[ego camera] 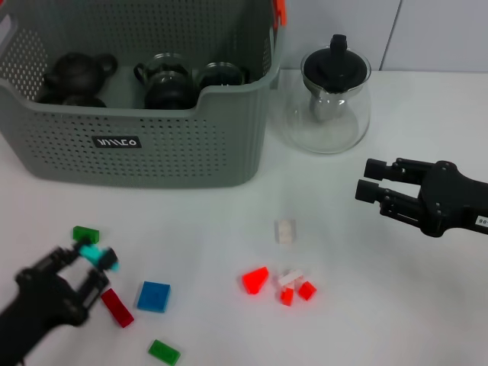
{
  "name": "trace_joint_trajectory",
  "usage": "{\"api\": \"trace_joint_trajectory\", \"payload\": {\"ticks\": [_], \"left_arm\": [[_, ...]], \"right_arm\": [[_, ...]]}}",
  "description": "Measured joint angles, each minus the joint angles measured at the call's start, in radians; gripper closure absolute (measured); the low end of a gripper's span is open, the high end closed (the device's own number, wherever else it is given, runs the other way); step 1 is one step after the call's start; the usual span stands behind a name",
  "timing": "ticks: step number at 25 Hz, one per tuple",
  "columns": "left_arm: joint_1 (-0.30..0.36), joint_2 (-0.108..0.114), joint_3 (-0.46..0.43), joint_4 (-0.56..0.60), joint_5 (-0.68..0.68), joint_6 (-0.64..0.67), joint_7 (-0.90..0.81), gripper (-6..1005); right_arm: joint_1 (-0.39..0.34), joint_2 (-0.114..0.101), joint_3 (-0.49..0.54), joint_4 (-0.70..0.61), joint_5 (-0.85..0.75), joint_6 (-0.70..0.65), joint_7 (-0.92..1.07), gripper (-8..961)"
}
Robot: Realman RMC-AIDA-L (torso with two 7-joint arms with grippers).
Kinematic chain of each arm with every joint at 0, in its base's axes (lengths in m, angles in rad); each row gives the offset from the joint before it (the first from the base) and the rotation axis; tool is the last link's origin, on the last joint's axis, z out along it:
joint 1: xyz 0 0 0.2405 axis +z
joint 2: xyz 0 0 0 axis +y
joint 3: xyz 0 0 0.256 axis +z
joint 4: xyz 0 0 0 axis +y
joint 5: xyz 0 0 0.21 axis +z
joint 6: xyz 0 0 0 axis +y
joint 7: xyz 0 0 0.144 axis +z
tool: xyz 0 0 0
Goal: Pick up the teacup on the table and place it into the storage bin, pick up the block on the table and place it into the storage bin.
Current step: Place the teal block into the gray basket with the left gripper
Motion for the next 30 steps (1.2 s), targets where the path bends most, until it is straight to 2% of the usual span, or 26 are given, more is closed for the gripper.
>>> {"api": "trace_joint_trajectory", "payload": {"ticks": [1,3,5,7,8,10,12,17,19,21,22,24,27,30], "left_arm": [[-0.015,0.008,-0.014,0.051,-0.009,0.114,-0.114,589],[-0.024,0.013,-0.019,0.064,-0.013,0.152,-0.158,589],[-0.049,0.031,-0.036,0.086,-0.022,0.239,-0.258,590],[-0.107,0.062,-0.063,0.099,-0.043,0.339,-0.377,590],[-0.107,0.062,-0.063,0.099,-0.043,0.339,-0.377,590],[-0.177,0.095,-0.076,0.118,-0.077,0.382,-0.484,590],[-0.234,0.118,-0.077,0.14,-0.098,0.387,-0.554,591],[-0.451,0.192,-0.031,0.295,-0.113,0.347,-0.827,590],[-0.524,0.215,0.028,0.376,-0.111,0.303,-0.947,590],[-0.583,0.236,0.151,0.481,-0.103,0.2,-1.091,590],[-0.593,0.239,0.199,0.511,-0.101,0.162,-1.135,590],[-0.606,0.244,0.379,0.593,-0.097,-0.008,-1.276,589],[-0.6,0.257,0.65,0.637,-0.069,-0.222,-1.45,590],[-0.616,0.265,0.795,0.616,0.008,-0.344,-1.543,590]], "right_arm": [[-0.001,0.0,0.0,0.0,0.0,0.0,0.0,478],[-0.001,0.0,0.0,0.0,0.0,0.0,0.0,478],[-0.003,0.0,0.0,0.0,0.0,0.001,0.0,478],[-0.004,0.0,0.0,0.0,0.0,0.004,0.001,478],[-0.004,0.0,0.0,0.0,0.0,0.006,0.001,478],[-0.001,0.001,-0.001,0.0,0.0,0.007,0.001,478],[0.003,0.001,-0.002,0.005,0.0,0.007,0.001,478],[-0.002,0.002,0.0,0.009,0.0,0.002,0.0,478],[-0.004,0.003,0.0,0.009,0.0,0.001,0.0,478],[-0.004,0.003,-0.001,0.01,0.0,0.001,0.0,478],[-0.004,0.003,-0.002,0.01,0.0,0.002,0.001,478],[-0.004,0.004,-0.004,0.011,0.0,0.005,0.0,478],[-0.002,0.005,-0.007,0.013,0.0,0.007,-0.003,478],[0.004,0.005,-0.007,0.022,0.0,0.007,-0.005,478]]}}
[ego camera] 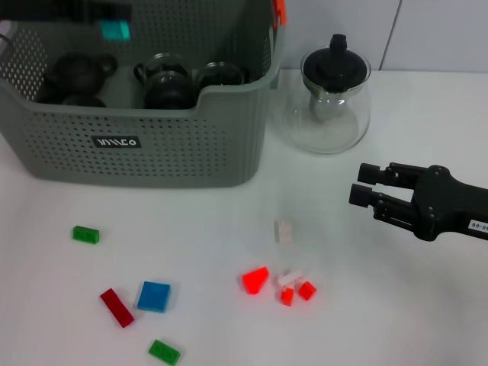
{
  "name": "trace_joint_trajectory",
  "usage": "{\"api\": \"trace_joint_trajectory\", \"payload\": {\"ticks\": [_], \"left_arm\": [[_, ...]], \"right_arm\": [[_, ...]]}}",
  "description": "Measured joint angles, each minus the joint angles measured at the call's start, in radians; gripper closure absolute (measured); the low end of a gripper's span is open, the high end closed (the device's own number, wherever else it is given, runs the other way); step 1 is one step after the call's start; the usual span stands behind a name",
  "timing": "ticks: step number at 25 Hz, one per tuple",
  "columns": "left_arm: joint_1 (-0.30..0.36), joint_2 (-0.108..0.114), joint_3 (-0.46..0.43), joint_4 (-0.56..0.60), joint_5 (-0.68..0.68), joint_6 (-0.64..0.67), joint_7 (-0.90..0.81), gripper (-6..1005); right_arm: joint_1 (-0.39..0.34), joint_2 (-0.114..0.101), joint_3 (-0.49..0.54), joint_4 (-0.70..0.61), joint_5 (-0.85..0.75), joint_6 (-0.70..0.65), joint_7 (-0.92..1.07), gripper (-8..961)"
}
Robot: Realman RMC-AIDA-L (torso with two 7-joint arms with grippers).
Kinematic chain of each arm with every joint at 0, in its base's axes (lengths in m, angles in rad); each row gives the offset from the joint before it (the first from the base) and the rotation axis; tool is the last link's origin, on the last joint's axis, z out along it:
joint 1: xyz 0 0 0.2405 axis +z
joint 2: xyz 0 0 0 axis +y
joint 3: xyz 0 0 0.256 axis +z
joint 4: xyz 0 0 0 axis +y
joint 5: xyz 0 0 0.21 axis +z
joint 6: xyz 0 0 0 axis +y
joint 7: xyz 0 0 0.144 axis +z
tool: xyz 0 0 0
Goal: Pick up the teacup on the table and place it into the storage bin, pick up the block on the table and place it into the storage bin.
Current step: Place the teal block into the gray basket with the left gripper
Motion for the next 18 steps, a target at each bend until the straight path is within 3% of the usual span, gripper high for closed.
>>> {"api": "trace_joint_trajectory", "payload": {"ticks": [5,10,14,16,18], "left_arm": [[-0.06,-0.01,0.107,-0.078,0.18,-0.12,-0.118,587],[-0.057,-0.067,0.125,-0.05,0.24,-0.18,-0.133,555],[0.018,-0.104,0.055,0.083,0.112,-0.125,-0.087,464],[0.071,-0.116,-0.008,0.136,-0.023,-0.044,-0.025,418],[0.146,-0.125,-0.121,0.137,-0.258,0.117,0.121,373]], "right_arm": [[0.004,0.0,-0.001,0.001,0.0,0.001,0.0,478],[0.005,0.0,-0.001,0.005,0.0,0.003,0.0,478],[0.006,0.0,0.004,0.009,0.0,0.003,-0.001,478],[0.007,0.0,0.005,0.01,0.0,0.003,-0.001,478],[0.007,0.0,0.005,0.01,0.0,0.003,-0.001,478]]}}
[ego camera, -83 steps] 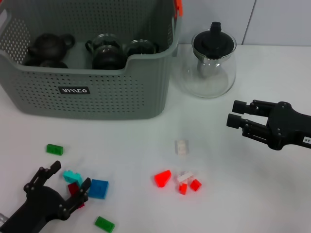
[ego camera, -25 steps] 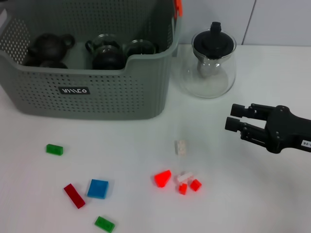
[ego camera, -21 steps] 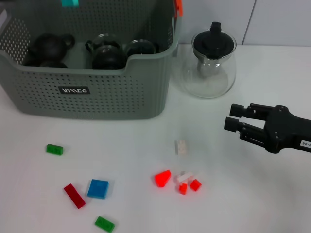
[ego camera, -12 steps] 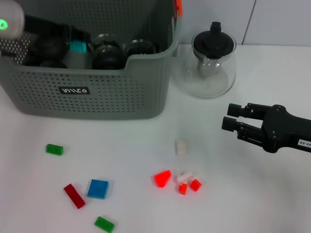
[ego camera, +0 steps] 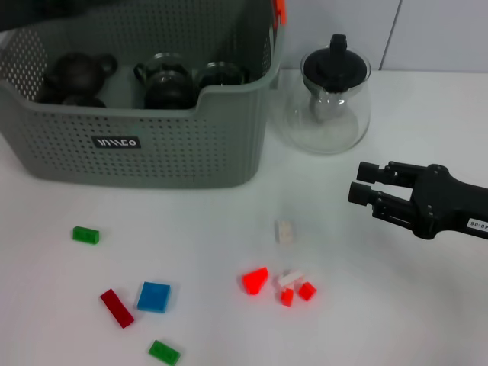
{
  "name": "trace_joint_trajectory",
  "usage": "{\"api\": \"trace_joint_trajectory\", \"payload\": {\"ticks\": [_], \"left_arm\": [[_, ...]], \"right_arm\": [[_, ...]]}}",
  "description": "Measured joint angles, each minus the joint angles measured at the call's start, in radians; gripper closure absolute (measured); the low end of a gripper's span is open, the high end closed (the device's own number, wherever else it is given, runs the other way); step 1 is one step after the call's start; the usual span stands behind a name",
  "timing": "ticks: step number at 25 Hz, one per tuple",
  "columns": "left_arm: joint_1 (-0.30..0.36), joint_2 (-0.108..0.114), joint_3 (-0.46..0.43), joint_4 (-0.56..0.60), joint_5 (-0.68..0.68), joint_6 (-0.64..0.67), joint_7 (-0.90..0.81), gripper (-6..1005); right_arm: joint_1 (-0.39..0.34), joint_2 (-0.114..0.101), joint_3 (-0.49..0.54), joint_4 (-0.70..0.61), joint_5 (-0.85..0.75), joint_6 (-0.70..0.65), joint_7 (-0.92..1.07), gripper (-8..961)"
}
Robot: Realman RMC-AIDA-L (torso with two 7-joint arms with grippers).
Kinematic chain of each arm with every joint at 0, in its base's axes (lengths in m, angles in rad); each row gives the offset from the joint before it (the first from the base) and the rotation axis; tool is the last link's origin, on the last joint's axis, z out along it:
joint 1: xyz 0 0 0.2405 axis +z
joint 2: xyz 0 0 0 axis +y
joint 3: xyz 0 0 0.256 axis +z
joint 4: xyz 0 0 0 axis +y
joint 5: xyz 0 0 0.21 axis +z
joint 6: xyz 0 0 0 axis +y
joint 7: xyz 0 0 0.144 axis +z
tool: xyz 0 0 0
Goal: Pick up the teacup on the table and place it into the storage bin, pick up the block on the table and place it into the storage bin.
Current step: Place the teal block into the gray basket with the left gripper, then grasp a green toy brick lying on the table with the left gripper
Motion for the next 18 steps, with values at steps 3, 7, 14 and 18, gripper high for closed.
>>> {"api": "trace_joint_trajectory", "payload": {"ticks": [3,7,14,18], "left_arm": [[0.119,0.012,-0.116,-0.135,-0.319,0.297,0.286,307],[0.28,0.009,-0.154,-0.264,-0.433,0.494,0.562,221],[0.451,-0.099,-0.139,-0.281,-0.198,0.468,0.968,250],[0.489,-0.122,-0.152,-0.336,-0.078,0.372,1.068,288]], "right_arm": [[0.0,0.0,0.001,0.0,0.0,0.001,0.0,478],[0.003,0.0,-0.001,0.0,0.0,0.001,-0.001,478],[0.02,0.0,-0.006,0.003,0.0,0.003,0.005,479],[0.031,0.0,-0.007,0.008,0.0,0.003,0.007,479]]}}
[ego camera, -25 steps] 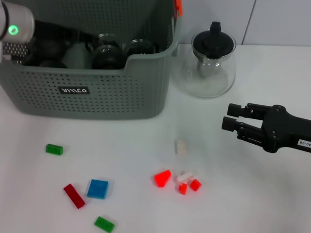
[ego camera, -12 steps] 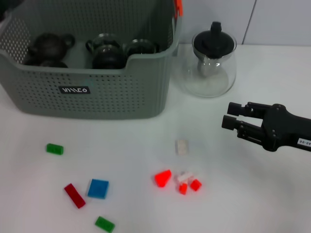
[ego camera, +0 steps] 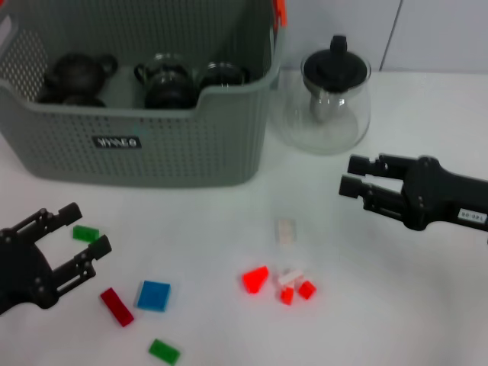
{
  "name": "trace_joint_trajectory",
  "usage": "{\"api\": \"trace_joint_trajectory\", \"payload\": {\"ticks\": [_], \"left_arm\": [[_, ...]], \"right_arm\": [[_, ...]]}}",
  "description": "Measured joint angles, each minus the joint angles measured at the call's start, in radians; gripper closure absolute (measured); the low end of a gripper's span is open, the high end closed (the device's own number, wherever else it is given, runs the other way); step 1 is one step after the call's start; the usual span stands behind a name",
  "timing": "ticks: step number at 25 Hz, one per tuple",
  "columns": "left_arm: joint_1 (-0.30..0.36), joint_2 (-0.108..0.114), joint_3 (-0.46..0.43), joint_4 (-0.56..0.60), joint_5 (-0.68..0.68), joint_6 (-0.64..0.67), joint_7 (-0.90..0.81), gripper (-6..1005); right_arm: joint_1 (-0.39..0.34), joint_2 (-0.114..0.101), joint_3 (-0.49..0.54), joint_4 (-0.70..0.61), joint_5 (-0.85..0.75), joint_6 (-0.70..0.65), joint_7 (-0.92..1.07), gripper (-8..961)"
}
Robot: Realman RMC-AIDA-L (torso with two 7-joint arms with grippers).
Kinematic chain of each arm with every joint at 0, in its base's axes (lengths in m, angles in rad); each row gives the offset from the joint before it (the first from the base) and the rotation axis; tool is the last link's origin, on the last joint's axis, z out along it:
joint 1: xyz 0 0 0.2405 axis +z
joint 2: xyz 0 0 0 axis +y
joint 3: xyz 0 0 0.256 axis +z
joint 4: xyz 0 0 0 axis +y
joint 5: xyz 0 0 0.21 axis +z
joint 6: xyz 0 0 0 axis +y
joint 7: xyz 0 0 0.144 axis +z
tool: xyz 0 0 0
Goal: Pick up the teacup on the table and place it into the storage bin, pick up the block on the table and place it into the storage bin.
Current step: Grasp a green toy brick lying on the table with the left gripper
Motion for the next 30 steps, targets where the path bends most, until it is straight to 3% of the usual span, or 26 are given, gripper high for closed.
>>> {"api": "trace_joint_trajectory", "payload": {"ticks": [7,8,11,30], "left_arm": [[-0.023,-0.02,-0.129,-0.183,0.013,-0.188,0.224,322],[-0.039,-0.022,-0.213,-0.274,0.016,-0.232,0.345,324],[-0.048,-0.023,-0.283,-0.353,0.021,-0.291,0.447,331],[-0.113,-0.025,-0.396,-0.51,0.034,-0.542,0.607,334]], "right_arm": [[0.008,-0.002,0.0,0.02,0.0,0.015,0.001,479],[0.007,-0.002,0.0,0.021,0.0,0.015,0.001,479],[0.003,-0.004,0.0,0.021,0.0,0.015,0.001,479],[-0.005,-0.005,0.0,0.023,0.0,0.015,0.001,479]]}}
